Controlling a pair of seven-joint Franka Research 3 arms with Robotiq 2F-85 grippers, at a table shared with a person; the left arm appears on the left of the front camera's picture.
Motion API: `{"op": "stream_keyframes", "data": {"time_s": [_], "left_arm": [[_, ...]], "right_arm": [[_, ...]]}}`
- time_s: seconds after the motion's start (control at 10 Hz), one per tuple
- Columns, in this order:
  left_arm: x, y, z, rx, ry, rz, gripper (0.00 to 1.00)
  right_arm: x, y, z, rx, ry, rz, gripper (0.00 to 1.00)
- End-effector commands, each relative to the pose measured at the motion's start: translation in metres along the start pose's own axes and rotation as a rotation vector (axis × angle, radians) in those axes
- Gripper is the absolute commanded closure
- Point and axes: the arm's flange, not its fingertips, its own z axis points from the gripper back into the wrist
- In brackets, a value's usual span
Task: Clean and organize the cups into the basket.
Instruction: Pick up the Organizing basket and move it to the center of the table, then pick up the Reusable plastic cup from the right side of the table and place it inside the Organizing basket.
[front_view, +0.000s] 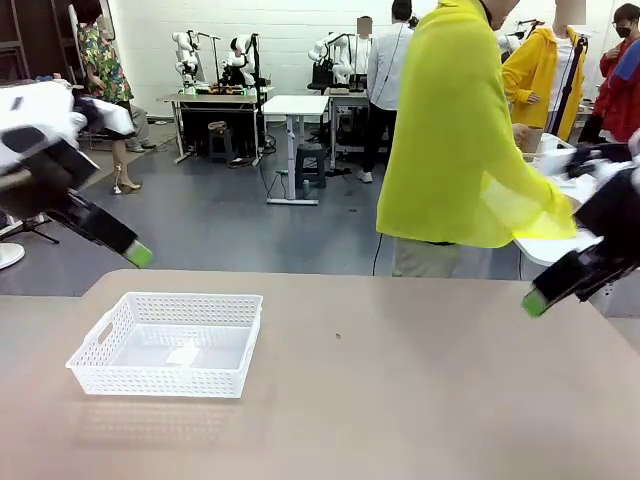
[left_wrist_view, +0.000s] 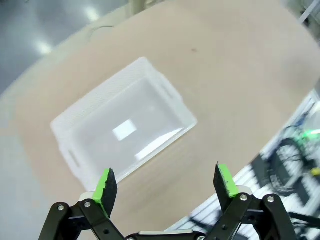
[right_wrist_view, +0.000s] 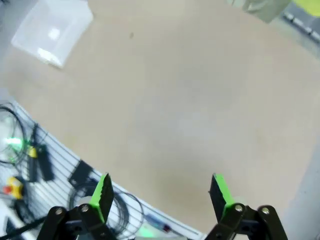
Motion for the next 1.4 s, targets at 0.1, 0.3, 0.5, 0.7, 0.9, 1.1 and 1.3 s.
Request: {"op": "stream_keyframes", "data": {"time_s": [0.1, 0.3, 0.5, 0.7, 0.9, 1.1, 1.3], "left_arm": [[-0.034, 0.085, 0.019, -0.6, -0.173, 0.509, 0.0], [-0.065, 0.139, 0.036, -0.68, -0.243, 0.722, 0.0], [-0.101, 0.185, 0.052, -0.668, -0.256, 0.85, 0.0], [-0.138, 0.218, 0.071, -0.623, -0.241, 0.904, 0.0], [-0.169, 0.23, 0.078, -0.592, -0.157, 0.919, 0.0], [-0.206, 0.236, 0.089, -0.61, -0.157, 0.918, 0.0], [-0.231, 0.238, 0.105, -0.606, -0.215, 0.948, 0.0]], "right_arm": [[-0.083, -0.102, -0.056, 0.521, -0.264, -0.387, 0.0], [-0.118, -0.146, -0.066, 0.699, -0.302, -0.518, 0.0], [-0.153, -0.177, -0.064, 0.735, -0.339, -0.599, 0.0], [-0.196, -0.204, -0.047, 0.752, -0.381, -0.632, 0.0], [-0.232, -0.215, -0.018, 0.735, -0.362, -0.585, 0.0], [-0.26, -0.218, 0.017, 0.734, -0.422, -0.573, 0.0], [-0.277, -0.222, 0.039, 0.732, -0.479, -0.564, 0.0]]}}
